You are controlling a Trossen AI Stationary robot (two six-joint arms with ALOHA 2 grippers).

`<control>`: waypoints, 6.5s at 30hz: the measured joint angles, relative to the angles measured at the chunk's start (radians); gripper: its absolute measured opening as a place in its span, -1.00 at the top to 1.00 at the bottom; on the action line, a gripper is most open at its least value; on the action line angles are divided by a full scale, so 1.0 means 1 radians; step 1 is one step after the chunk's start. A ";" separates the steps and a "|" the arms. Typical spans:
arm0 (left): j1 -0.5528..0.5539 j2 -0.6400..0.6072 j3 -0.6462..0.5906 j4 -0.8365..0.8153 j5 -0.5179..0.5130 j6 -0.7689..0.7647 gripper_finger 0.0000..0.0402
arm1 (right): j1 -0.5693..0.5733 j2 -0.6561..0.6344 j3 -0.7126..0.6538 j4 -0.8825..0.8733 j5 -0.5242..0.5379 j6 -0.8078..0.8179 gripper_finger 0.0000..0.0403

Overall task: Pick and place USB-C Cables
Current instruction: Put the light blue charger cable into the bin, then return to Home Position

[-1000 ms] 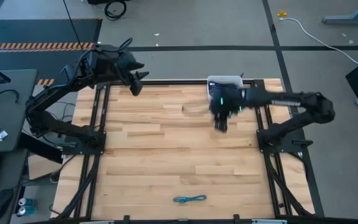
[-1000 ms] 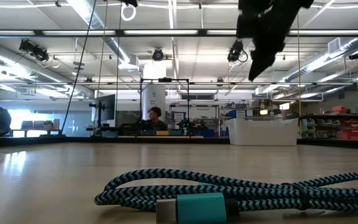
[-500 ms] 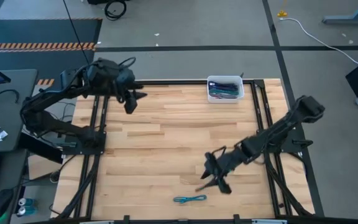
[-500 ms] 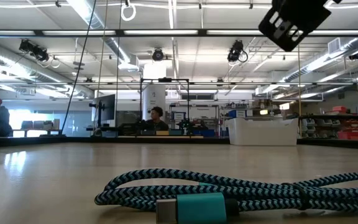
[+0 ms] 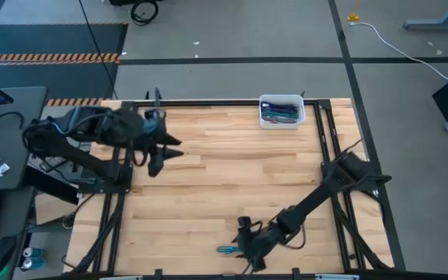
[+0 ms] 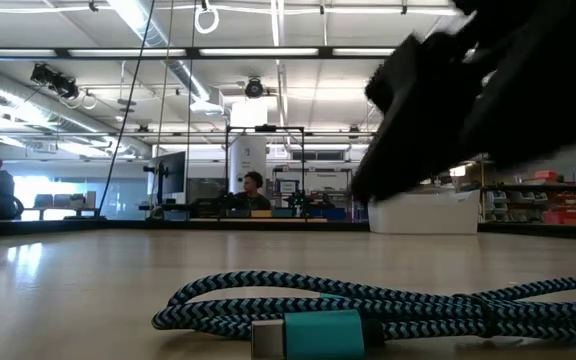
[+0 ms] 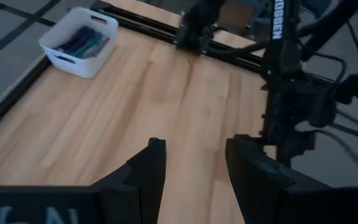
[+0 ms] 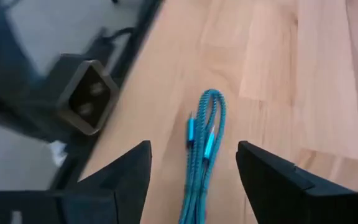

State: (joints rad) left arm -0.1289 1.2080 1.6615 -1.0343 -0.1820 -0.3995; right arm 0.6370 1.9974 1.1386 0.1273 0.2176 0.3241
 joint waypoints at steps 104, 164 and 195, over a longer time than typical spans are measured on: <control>1.167 -0.471 -0.828 0.889 0.905 0.168 0.15 | -1.229 -1.185 -0.465 -0.049 -0.463 0.159 0.75; 0.308 -1.207 -1.572 1.188 0.137 0.377 0.14 | -1.207 -1.197 -0.464 -0.016 -0.507 0.171 0.75; 0.150 -1.190 -1.654 1.122 0.180 0.463 0.14 | -1.207 -1.197 -0.464 0.009 -0.507 0.171 0.75</control>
State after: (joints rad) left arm 0.0212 0.0184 0.0074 0.0874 -0.0017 0.0636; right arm -0.5697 0.8005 0.6750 0.1364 -0.2890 0.4950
